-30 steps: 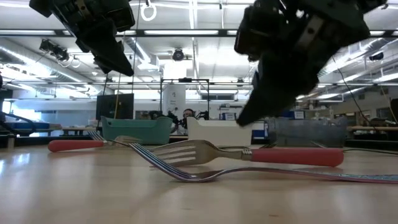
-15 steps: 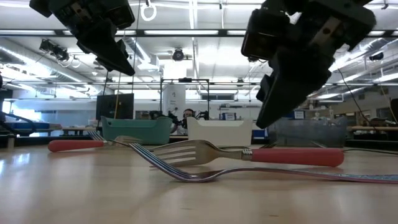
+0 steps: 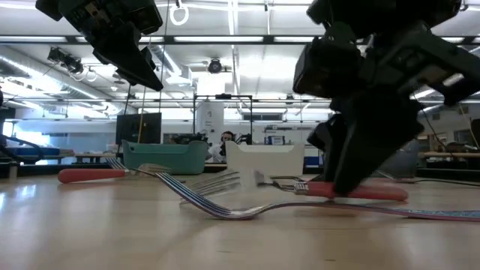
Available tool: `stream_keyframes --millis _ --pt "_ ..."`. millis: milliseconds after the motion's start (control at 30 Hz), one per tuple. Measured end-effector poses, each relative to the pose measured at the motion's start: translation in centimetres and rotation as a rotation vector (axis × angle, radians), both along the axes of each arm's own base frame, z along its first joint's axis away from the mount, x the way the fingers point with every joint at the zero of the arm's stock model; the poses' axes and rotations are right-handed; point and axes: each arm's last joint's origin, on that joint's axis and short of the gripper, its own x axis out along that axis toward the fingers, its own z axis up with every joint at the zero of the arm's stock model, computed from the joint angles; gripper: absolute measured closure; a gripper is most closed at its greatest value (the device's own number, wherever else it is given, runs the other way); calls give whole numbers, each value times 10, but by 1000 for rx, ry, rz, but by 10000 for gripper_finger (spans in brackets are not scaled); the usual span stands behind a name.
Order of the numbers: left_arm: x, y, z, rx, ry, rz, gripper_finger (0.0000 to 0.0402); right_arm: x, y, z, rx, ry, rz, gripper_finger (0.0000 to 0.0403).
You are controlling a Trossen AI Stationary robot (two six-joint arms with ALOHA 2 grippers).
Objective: Sort silverware by color (type)
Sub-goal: Put the red fork into the white bin
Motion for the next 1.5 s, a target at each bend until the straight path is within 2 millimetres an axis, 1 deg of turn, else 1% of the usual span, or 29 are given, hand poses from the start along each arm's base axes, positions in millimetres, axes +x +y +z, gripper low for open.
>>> stream_keyframes --millis 67,267,500,600,733,967,1033,1100,1233,1367,1500 --pt "0 0 0 0 -1 0 308 1 2 1 5 -21 4 296" --pt "0 0 0 0 0 0 308 2 2 0 -31 -33 -22 296" --pt "0 0 0 0 0 0 308 3 1 -8 -25 -9 -14 297" --pt "0 0 0 0 0 1 308 3 0 -8 -33 -9 -22 313" --pt "0 0 0 0 0 1 308 4 -1 -7 -42 -9 -31 366" --pt "0 0 0 -1 -1 1 308 7 -16 -5 -41 -14 -12 368" --pt "0 0 0 -3 -1 3 308 7 -23 0 -53 -18 -2 368" --pt "0 0 0 -3 -1 3 308 7 -32 9 -78 -46 -5 368" --pt "0 1 0 16 -3 26 308 6 -57 38 -171 -131 -40 368" --pt "0 2 0 41 -6 55 308 1 -95 69 -320 -220 -111 368" --pt "0 2 0 37 -5 62 308 -6 -143 91 -463 -277 -193 368"
